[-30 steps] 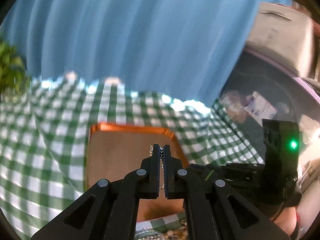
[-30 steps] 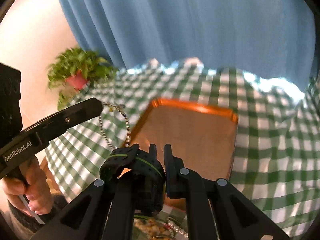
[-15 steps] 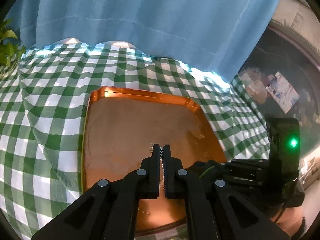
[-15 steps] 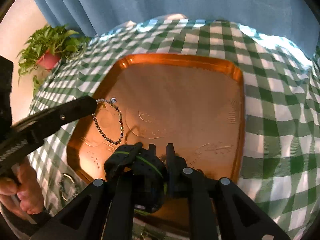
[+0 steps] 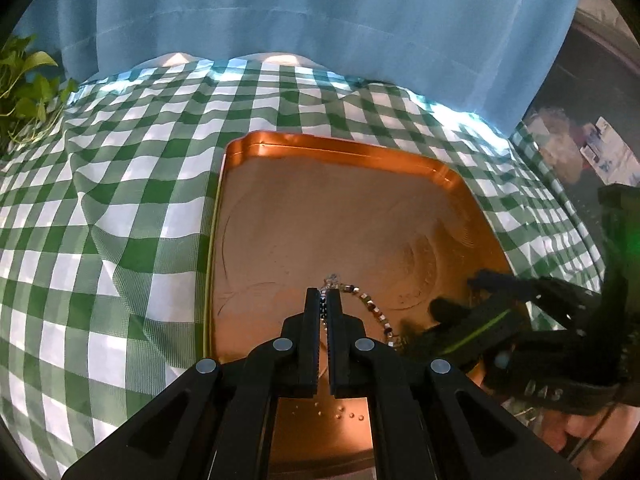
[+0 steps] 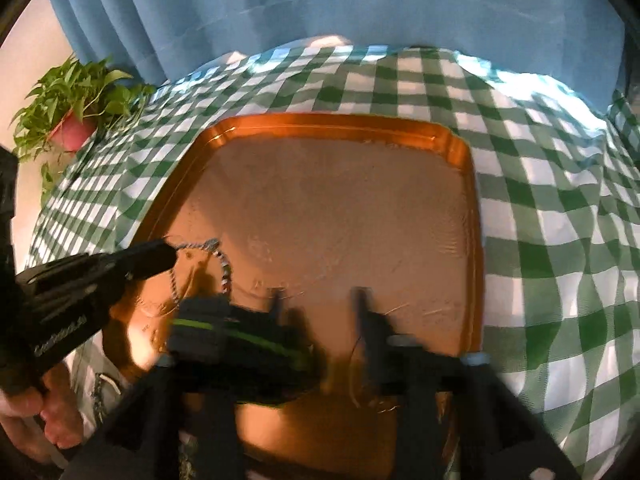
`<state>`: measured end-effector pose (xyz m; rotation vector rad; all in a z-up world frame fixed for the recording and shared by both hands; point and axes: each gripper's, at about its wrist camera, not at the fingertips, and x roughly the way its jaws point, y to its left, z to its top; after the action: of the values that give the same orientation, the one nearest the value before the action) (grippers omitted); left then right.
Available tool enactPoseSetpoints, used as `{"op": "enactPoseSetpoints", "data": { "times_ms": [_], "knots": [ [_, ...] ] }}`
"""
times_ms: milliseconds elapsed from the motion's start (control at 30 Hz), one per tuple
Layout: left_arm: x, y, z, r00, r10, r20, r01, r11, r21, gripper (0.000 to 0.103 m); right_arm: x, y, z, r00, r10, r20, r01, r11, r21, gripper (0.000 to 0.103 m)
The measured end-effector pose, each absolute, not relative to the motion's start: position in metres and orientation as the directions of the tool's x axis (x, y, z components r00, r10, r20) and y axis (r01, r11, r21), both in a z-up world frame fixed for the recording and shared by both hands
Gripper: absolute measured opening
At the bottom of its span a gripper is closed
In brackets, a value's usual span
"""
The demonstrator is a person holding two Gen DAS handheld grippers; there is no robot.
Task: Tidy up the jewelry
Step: 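Open the left tool to drop the bracelet while the right tool releases the watch in the tray, then lift both tools away from the tray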
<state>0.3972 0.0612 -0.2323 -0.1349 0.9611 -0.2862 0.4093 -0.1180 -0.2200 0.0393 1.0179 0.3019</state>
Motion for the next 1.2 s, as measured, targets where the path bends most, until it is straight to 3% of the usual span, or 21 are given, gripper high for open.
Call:
{"op": "enactPoseSetpoints", "data": {
  "times_ms": [33, 133, 167, 267, 300, 600, 867, 1033, 1200],
  "knots": [
    [0.396, 0.062, -0.23, 0.55, -0.299, -0.78, 0.181, 0.954, -0.238, 0.003, 0.411, -0.118, -0.221, 0.482, 0.251, -0.84, -0.222, 0.962, 0.159, 0.088],
    [0.397, 0.067, -0.229, 0.551, -0.282, -0.786, 0.155, 0.959, -0.236, 0.012, 0.412, -0.116, -0.221, 0.462, 0.263, -0.847, -0.232, 0.958, 0.171, 0.088],
    [0.398, 0.069, -0.23, 0.541, -0.288, -0.79, 0.149, 0.957, -0.247, 0.021, 0.41, -0.115, -0.22, 0.455, 0.266, -0.85, -0.235, 0.956, 0.173, 0.088],
    [0.394, 0.073, -0.229, 0.559, -0.277, -0.782, 0.13, 0.96, -0.247, 0.069, 0.399, -0.115, -0.214, 0.466, 0.268, -0.843, -0.264, 0.952, 0.157, 0.088],
    [0.393, 0.073, -0.227, 0.568, -0.273, -0.777, 0.132, 0.961, -0.241, 0.074, 0.393, -0.114, -0.211, 0.47, 0.256, -0.845, -0.276, 0.952, 0.135, 0.088],
    [0.379, 0.067, -0.227, 0.589, -0.204, -0.782, 0.159, 0.978, -0.135, 0.074, 0.369, -0.119, -0.191, 0.521, 0.322, -0.791, -0.323, 0.932, 0.167, 0.088],
    [0.364, 0.077, -0.21, 0.607, -0.222, -0.763, 0.146, 0.975, -0.167, 0.074, 0.363, -0.11, -0.19, 0.546, 0.39, -0.741, -0.358, 0.909, 0.215, 0.089],
    [0.329, 0.076, -0.186, 0.626, -0.237, -0.743, 0.147, 0.972, -0.186, 0.074, 0.343, -0.108, -0.179, 0.544, 0.444, -0.712, -0.351, 0.891, 0.287, 0.094],
    [0.283, 0.077, -0.151, 0.657, -0.23, -0.718, 0.146, 0.973, -0.178, 0.075, 0.303, -0.116, -0.151, 0.604, 0.416, -0.68, -0.295, 0.909, 0.294, 0.096]
  ]
}}
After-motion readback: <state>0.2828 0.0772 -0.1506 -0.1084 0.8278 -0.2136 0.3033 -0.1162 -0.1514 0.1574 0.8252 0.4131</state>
